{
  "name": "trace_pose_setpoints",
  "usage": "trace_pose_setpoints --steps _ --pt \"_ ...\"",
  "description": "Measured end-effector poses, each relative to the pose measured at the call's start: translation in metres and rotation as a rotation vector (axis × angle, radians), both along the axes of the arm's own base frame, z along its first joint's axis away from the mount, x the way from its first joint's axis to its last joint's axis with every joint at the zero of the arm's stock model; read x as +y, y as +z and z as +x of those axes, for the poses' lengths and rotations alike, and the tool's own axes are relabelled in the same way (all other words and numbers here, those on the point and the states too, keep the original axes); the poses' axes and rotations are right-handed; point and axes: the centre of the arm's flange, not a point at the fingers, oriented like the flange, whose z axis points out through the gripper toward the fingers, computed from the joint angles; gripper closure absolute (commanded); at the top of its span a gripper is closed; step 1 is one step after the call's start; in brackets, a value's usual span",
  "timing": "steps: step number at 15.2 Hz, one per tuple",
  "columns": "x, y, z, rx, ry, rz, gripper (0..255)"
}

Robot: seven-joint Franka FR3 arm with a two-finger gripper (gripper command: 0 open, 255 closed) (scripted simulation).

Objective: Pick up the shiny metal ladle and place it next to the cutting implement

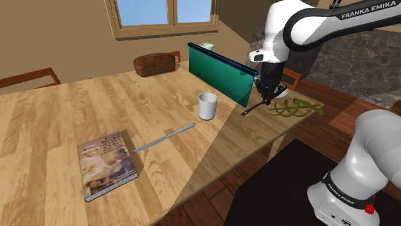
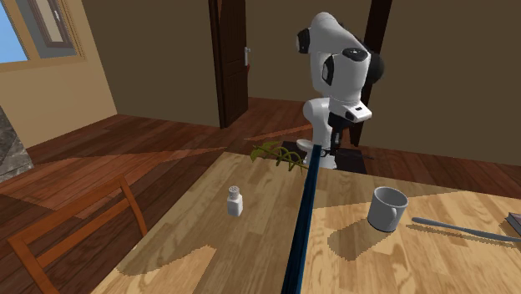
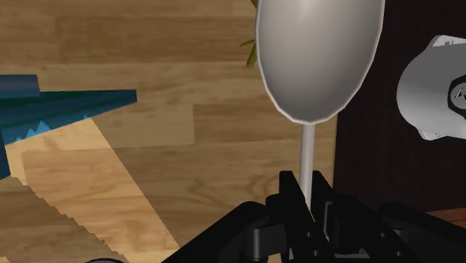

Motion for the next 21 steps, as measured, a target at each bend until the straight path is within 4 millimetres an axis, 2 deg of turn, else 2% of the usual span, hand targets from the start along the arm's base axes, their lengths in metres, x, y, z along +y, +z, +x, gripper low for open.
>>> trace_pose_setpoints --steps 7,8,12,16,21 --pt "0.091 0.001 -0.007 0.0 0.0 0.0 255" --pt "0.099 0.001 -0.008 0.0 0.0 0.0 255" --pt "0.158 0.0 -0.011 0.0 0.0 0.0 255" --pt "0.168 -0.014 -0.012 0.0 -0.001 0.0 255" --pt "0.168 -0.041 -0.013 0.001 -0.001 0.0 255"
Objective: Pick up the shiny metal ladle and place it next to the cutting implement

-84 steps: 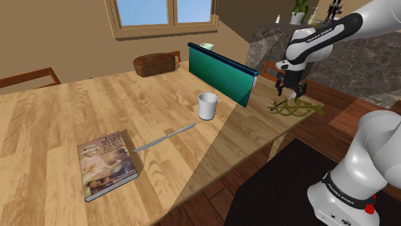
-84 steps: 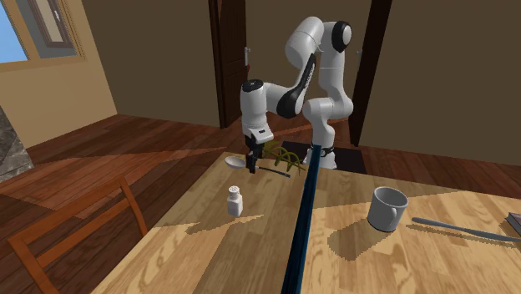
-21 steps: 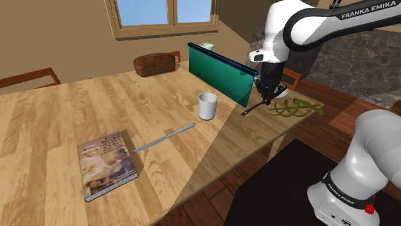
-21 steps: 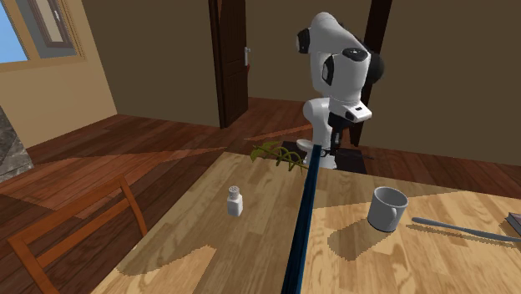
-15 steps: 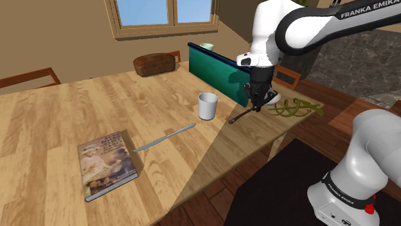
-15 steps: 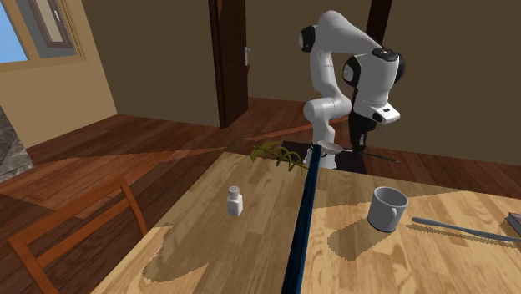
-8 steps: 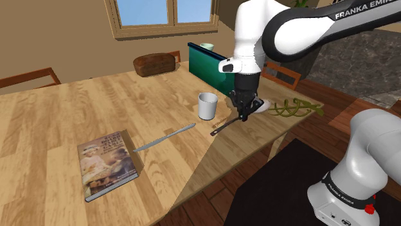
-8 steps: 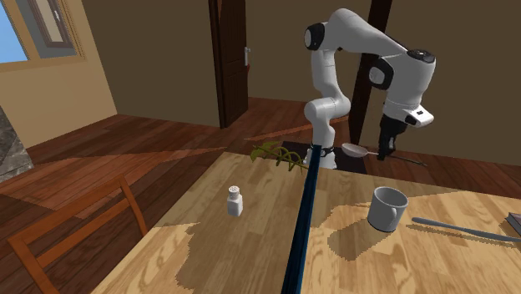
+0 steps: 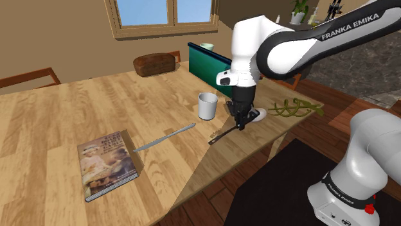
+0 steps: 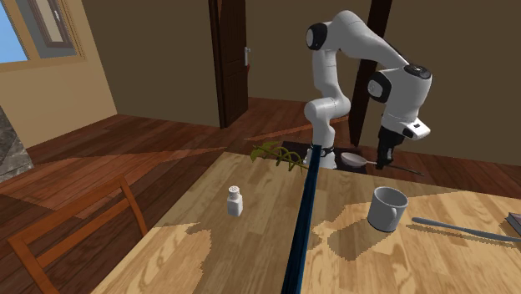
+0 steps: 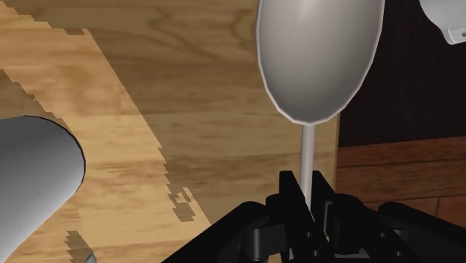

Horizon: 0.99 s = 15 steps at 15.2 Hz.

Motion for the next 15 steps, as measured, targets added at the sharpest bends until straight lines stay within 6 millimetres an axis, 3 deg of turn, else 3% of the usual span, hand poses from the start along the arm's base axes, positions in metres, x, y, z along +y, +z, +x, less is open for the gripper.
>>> trace_pose_setpoints --steps 10,15 --pt "0.001 -0.053 0.0 0.0 0.0 0.0 255" --pt "0.001 -0.057 0.0 0.0 0.0 0.0 255"
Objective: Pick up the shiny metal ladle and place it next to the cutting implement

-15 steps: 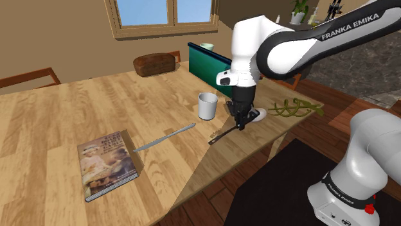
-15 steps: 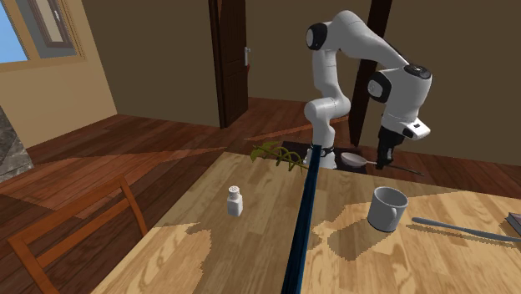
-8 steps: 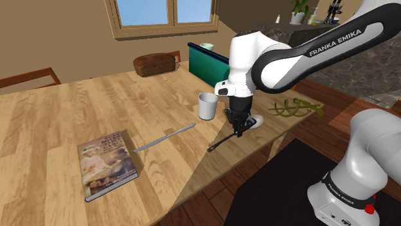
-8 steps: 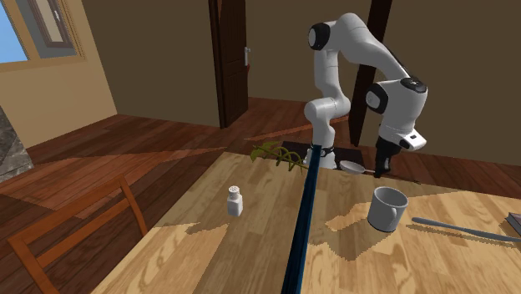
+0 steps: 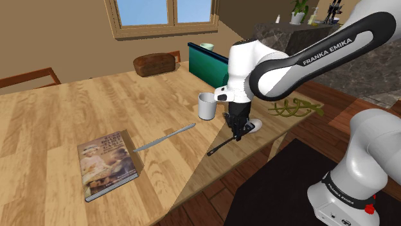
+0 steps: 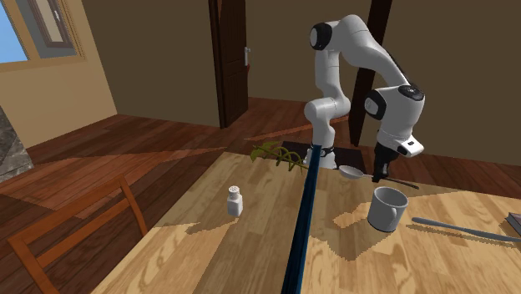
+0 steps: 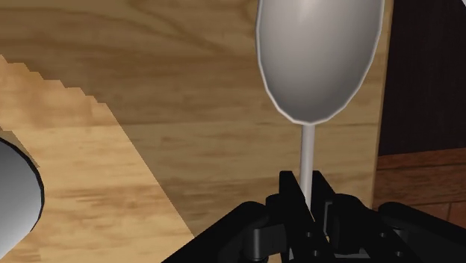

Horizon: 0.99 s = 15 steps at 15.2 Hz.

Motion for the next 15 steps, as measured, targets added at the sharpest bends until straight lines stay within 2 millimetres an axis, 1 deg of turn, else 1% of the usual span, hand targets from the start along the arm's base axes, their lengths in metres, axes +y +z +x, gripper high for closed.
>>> trace_pose_setpoints --steps 2,3,9,11,13,15 --pt "0.0 0.0 0.0 0.0 0.0 0.0 255" --pt "0.0 0.0 0.0 0.0 0.0 0.0 0" --pt "0.0 0.0 0.0 0.0 0.0 0.0 0" --pt "0.001 0.015 0.003 -0.001 0.0 0.001 0" --pt "0.001 0.038 0.005 -0.002 0.0 0.001 0" --pt "0.001 0.047 0.007 -0.001 0.0 0.001 0"
